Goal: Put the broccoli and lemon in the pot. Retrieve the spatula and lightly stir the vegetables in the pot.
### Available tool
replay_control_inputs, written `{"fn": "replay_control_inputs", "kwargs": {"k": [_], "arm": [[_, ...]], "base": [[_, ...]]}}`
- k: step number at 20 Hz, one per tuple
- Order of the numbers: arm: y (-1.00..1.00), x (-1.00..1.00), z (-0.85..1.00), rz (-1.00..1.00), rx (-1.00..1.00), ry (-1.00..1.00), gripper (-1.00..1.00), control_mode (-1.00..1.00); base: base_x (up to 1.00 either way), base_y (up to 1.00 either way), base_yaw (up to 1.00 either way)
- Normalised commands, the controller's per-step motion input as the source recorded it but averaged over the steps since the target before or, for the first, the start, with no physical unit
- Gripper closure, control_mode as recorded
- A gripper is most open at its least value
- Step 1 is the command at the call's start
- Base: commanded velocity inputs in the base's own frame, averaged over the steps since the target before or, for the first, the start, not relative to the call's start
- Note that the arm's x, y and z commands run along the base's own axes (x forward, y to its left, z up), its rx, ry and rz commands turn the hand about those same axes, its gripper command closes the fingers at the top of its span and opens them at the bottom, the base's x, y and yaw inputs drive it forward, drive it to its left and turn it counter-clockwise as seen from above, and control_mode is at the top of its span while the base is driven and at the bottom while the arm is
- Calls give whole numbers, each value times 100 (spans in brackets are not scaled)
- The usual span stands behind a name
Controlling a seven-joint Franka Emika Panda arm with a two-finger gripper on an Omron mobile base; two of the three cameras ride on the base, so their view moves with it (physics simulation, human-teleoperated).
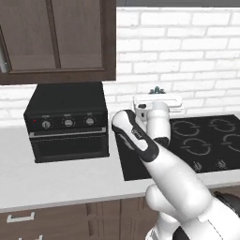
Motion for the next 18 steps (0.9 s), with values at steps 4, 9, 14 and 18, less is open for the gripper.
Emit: {"fn": "replay_control_inputs", "kwargs": {"k": [4,9,14,18], "arm": [[-19,80,-43,0,4,-1,100,-100],[-21,89,-79,0,5,0,100,-100],[-1,80,-88,1,4,-1,100,-100],[0,79,-92,2,5,-3,100,-100]], "base": [[0,0,0],[0,0,0],[0,0,0],[0,0,0]]}}
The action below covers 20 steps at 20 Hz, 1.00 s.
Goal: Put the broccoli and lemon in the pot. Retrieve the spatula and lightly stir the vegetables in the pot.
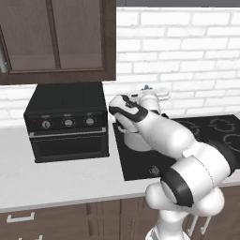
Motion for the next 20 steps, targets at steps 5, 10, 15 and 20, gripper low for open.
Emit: {"fn": "replay_control_inputs", "kwargs": {"k": [5,10,15,20], "arm": [[-4,73,-84,3,4,-10,100,-100],[-5,15,-100,3,6,-9,100,-100],[-18,0,-99,4,12,-13,100,-100],[-41,9,-91,4,9,-20,100,-100]], "base": [[0,0,0],[0,0,0],[0,0,0],[0,0,0]]}}
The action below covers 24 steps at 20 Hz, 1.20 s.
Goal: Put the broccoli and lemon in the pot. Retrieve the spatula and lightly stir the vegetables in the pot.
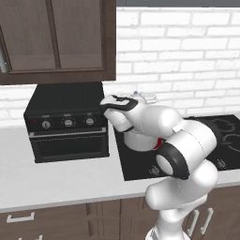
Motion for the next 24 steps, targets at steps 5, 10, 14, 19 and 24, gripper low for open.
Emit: {"fn": "replay_control_inputs", "kwargs": {"k": [5,10,14,19,24], "arm": [[-55,9,-100,3,9,-17,100,-100],[-65,5,-100,4,11,-15,100,-100],[-75,10,-100,4,16,-10,100,-100],[-69,15,-100,4,16,-6,100,-100],[-44,12,-100,12,11,-12,100,-100]], "base": [[0,0,0],[0,0,0],[0,0,0],[0,0,0],[0,0,0]]}}
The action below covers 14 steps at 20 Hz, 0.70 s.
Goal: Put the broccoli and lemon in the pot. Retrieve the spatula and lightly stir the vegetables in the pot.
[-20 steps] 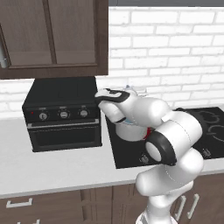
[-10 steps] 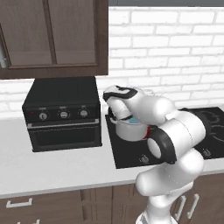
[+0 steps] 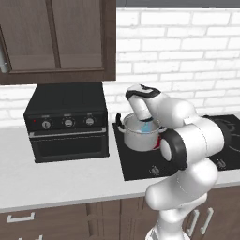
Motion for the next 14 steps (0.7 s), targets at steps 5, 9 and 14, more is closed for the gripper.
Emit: {"fn": "replay_control_inputs", "kwargs": {"k": [5,9,14], "arm": [[-10,-3,-100,25,7,-15,100,-100],[-2,0,-100,29,1,-17,100,-100],[-13,1,-100,24,0,-14,100,-100]], "base": [[0,0,0],[0,0,0],[0,0,0]]}}
